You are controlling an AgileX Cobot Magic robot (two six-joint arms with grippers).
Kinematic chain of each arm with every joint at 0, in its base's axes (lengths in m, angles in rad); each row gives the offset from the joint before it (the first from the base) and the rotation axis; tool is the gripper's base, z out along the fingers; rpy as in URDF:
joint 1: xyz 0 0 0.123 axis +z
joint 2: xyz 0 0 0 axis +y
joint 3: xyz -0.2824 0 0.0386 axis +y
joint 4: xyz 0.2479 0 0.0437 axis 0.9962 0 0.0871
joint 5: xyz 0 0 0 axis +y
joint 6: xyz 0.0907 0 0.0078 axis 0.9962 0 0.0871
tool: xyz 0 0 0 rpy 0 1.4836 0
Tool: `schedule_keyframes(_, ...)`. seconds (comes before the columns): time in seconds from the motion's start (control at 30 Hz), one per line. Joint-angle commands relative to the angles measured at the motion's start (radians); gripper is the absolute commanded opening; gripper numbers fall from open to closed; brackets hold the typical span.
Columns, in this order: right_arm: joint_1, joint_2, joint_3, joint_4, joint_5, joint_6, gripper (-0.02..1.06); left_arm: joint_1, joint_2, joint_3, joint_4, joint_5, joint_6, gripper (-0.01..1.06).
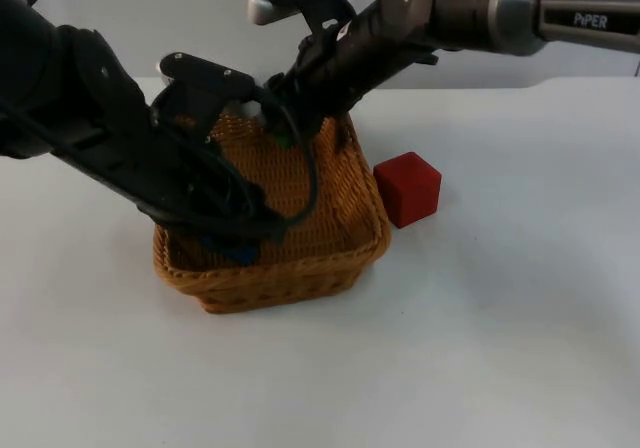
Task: Pick up one cube with each hand and place exactly two cubes into the same basket, leaving the remaining cube outside.
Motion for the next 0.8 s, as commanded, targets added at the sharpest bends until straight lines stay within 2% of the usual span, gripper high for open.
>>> schedule_keyframes(0.0, 0.005, 0.003, -0.012, 0.007, -0.013, -0.010, 0.00, -0.007, -0.002, -0.005, -0.011, -0.010, 0.002, 0.00)
schedule_keyframes(0.13, 0.005, 0.005, -0.012, 0.009, -0.009, -0.010, 0.00, -0.007, -0.002, -0.005, -0.011, -0.003, 0.002, 0.00)
schedule_keyframes(0.17, 0.005, 0.005, -0.012, 0.009, -0.009, -0.010, 0.00, -0.007, -0.002, -0.005, -0.011, 0.000, 0.002, 0.02)
schedule_keyframes(0.23, 0.005, 0.005, -0.012, 0.009, -0.006, -0.010, 0.03, -0.007, -0.002, -0.005, -0.011, 0.000, 0.002, 0.12)
schedule_keyframes(0.27, 0.005, 0.005, -0.012, 0.009, -0.006, -0.010, 0.03, -0.007, -0.002, -0.005, -0.011, 0.000, 0.002, 0.12)
schedule_keyframes(0.3, 0.005, 0.005, -0.012, 0.009, -0.004, -0.010, 0.08, -0.007, -0.002, -0.005, -0.011, 0.001, 0.000, 0.19)
schedule_keyframes(0.33, 0.005, 0.005, -0.012, 0.009, 0.001, -0.010, 0.14, -0.007, -0.002, -0.005, -0.011, 0.004, 0.000, 0.34)
schedule_keyframes(0.4, 0.005, 0.005, -0.012, 0.011, 0.001, -0.010, 0.33, -0.007, -0.002, -0.005, -0.011, 0.004, 0.000, 0.53)
schedule_keyframes(0.43, 0.005, 0.005, -0.012, 0.011, 0.001, -0.010, 0.33, -0.007, -0.002, -0.005, -0.011, 0.004, 0.000, 0.53)
schedule_keyframes(0.5, 0.005, 0.002, -0.012, 0.015, 0.005, -0.010, 0.51, -0.007, -0.002, -0.005, -0.019, 0.005, 0.000, 0.71)
schedule_keyframes(0.53, 0.005, -0.002, -0.012, 0.015, 0.005, -0.010, 0.58, -0.007, -0.005, -0.005, -0.020, 0.008, 0.000, 0.77)
schedule_keyframes(0.57, 0.005, -0.002, -0.012, 0.015, 0.005, -0.010, 0.58, -0.007, -0.005, -0.005, -0.020, 0.008, 0.000, 0.77)
schedule_keyframes(0.63, 0.005, -0.017, -0.012, 0.015, 0.005, -0.010, 0.69, -0.007, -0.026, -0.005, -0.020, 0.014, 0.000, 0.86)
schedule_keyframes(0.67, 0.005, -0.024, -0.012, 0.010, 0.007, -0.010, 0.72, -0.007, -0.039, -0.005, -0.020, 0.019, 0.000, 0.88)
schedule_keyframes(0.77, 0.003, -0.062, -0.012, 0.005, 0.018, -0.010, 0.73, -0.007, -0.070, -0.005, -0.022, 0.025, 0.000, 0.88)
